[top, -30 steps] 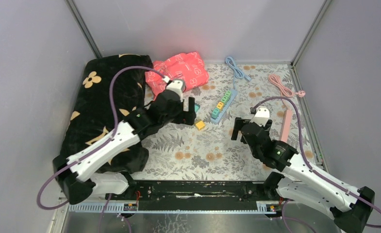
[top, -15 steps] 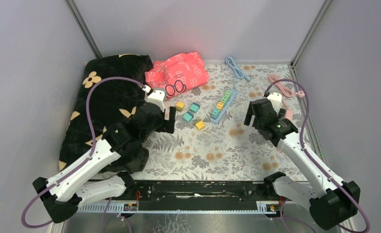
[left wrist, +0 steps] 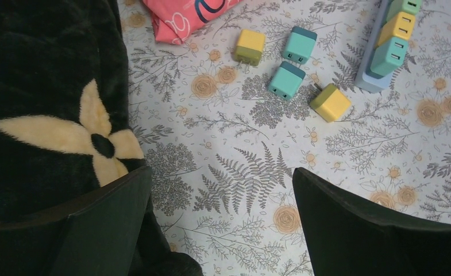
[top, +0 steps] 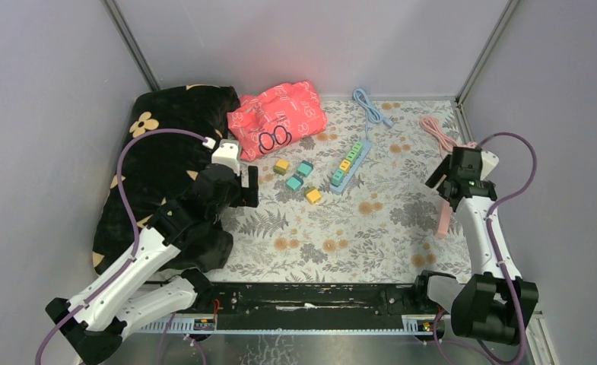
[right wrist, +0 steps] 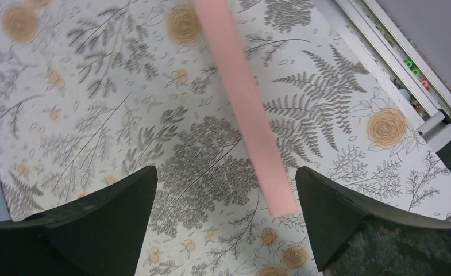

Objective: Insert the plug
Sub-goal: Move the socket to the center of the board.

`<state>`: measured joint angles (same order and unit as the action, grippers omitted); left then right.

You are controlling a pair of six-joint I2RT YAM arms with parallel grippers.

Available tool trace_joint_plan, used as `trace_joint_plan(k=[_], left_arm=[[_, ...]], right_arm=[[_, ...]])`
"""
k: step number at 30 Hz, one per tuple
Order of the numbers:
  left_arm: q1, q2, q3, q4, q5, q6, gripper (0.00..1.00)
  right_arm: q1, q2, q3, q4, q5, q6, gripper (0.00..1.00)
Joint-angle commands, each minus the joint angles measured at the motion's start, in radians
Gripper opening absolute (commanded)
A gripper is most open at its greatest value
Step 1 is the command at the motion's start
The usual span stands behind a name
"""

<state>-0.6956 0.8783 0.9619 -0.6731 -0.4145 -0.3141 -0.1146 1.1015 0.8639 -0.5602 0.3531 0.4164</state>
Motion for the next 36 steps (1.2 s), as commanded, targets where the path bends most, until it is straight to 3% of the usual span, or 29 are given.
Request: trace_joint_plan(k=[1,8,17,28,36], left_arm=[[0.034,-0.024,-0.017,0.067,0.008,0.004,1.0],[0.045,-0.033,-0.023,0.073,0.037,0.003,1.0],[0.06,-0.047,-0.038,0.088,0.051,0.007,1.0],[0.078,-0.036,-0.047,0.102,0.086,0.01,1.0],[0.103,-0.034,-0.05,0.109,0.106,0.012,1.0]], right_arm=[[-0.12,0.022,-0.039,0.059,-0.087,0.034,0.97],[-0.219,0.09,-0.071,0.134,-0.156,0.129,0.96],[-0.24,0.231,-0.086,0.208,-0.204,0.081,0.92],[-0.239,0.375,-0.087,0.214,-0.253,0.0,0.65],[-0.191,0.36,-0.087,0.184,-0.214,-0.037,0.45]])
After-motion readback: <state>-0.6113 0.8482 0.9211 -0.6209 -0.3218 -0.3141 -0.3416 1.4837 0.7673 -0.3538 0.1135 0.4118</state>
